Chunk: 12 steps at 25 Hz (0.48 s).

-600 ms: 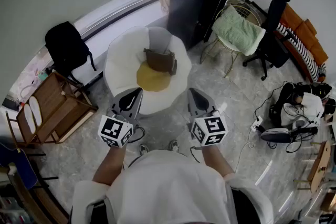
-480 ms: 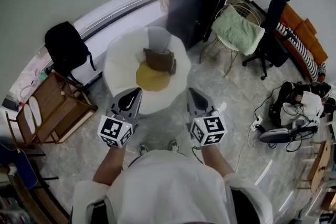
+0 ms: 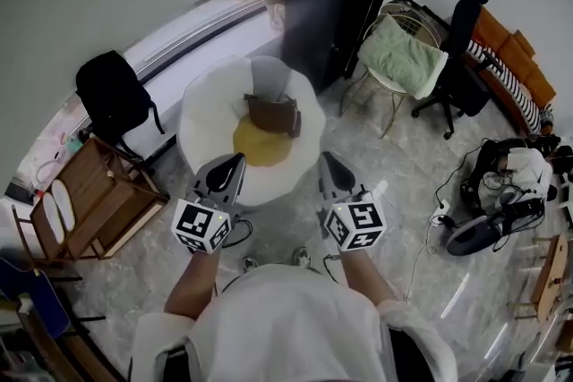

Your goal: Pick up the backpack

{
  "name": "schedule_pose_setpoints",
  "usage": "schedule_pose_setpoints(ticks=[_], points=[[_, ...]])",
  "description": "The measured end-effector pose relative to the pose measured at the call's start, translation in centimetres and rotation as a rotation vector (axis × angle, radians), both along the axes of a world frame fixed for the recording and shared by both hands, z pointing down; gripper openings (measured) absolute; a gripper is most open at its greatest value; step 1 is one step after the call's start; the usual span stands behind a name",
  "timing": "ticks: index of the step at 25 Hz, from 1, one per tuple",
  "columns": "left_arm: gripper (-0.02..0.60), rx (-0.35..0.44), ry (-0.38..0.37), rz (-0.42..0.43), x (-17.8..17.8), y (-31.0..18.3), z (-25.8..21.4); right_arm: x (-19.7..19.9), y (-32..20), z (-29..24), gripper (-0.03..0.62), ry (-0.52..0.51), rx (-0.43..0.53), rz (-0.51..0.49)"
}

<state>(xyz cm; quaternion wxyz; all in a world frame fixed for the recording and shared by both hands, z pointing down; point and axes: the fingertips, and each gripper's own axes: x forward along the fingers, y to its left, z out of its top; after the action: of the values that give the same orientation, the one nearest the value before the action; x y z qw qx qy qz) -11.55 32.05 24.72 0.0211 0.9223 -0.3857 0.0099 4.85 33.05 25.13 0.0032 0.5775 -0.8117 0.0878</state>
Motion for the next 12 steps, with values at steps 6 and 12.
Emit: schedule_pose_setpoints(ticks=[6,12], points=[[0.032,0.011,-0.001,0.058,-1.3,-0.6,0.0,-1.7,0.4,0.4,0.031,-0.004,-0.005,0.051],[0.032,0.001,-0.010,0.097,-2.2,-1.5,0.3,-1.6,0.2,0.6,0.031,-0.010,-0.015,0.116]])
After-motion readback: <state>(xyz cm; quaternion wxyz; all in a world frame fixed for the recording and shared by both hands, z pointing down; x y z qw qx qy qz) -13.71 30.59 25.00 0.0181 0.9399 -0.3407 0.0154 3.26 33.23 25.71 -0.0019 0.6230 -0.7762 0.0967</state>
